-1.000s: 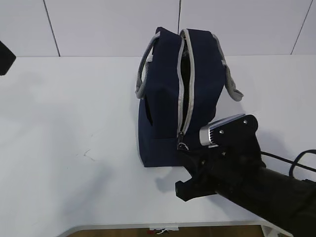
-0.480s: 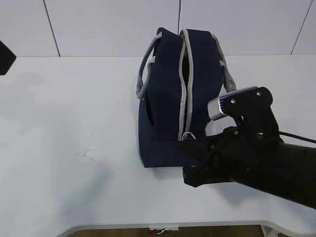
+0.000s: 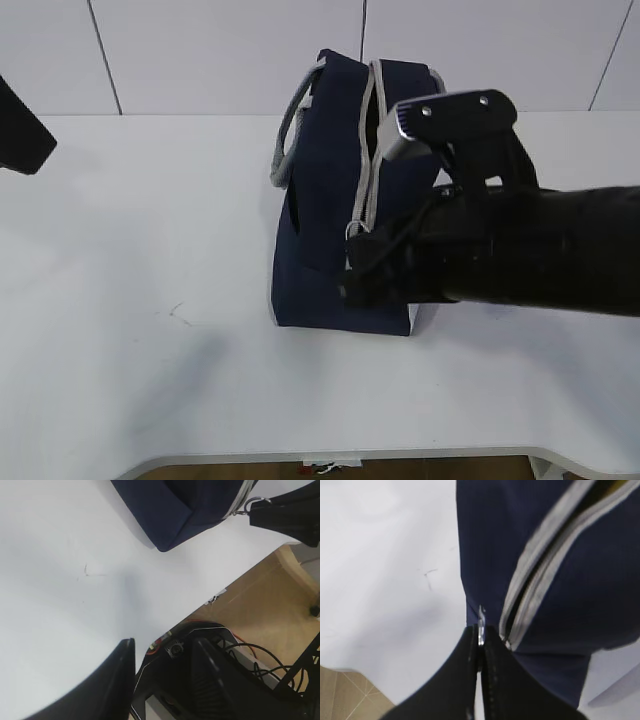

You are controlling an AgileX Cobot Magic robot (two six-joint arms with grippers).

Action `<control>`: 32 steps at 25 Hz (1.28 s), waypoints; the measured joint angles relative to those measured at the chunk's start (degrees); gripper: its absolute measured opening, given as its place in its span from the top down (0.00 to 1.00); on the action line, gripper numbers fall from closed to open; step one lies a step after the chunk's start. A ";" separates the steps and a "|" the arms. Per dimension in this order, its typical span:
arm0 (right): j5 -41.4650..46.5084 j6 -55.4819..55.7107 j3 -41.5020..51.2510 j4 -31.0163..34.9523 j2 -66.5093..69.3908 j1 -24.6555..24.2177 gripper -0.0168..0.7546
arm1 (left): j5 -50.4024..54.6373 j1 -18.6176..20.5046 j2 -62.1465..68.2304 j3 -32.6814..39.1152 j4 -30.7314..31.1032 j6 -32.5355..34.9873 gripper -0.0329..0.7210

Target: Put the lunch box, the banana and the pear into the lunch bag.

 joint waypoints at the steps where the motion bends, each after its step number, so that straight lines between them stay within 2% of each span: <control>1: 1.57 0.00 -1.39 -0.59 0.00 0.00 0.96 | 0.00 0.00 0.48 0.00 0.11 0.00 0.57; 15: 6.56 -0.08 -12.80 -5.69 0.00 0.00 0.96 | -2.06 0.00 8.98 0.00 3.10 0.00 0.58; 20: 6.69 -0.08 -13.86 -7.04 0.00 0.00 0.96 | -6.88 0.00 14.32 0.00 1.94 0.65 0.58; 25: 6.78 -0.08 -14.17 -7.97 0.40 0.00 0.96 | -11.86 -0.08 18.43 0.09 -0.62 4.58 0.64; 32: 6.41 -0.08 -14.27 -7.58 2.16 -0.60 0.96 | -13.81 -0.12 21.38 0.09 -2.61 6.50 0.64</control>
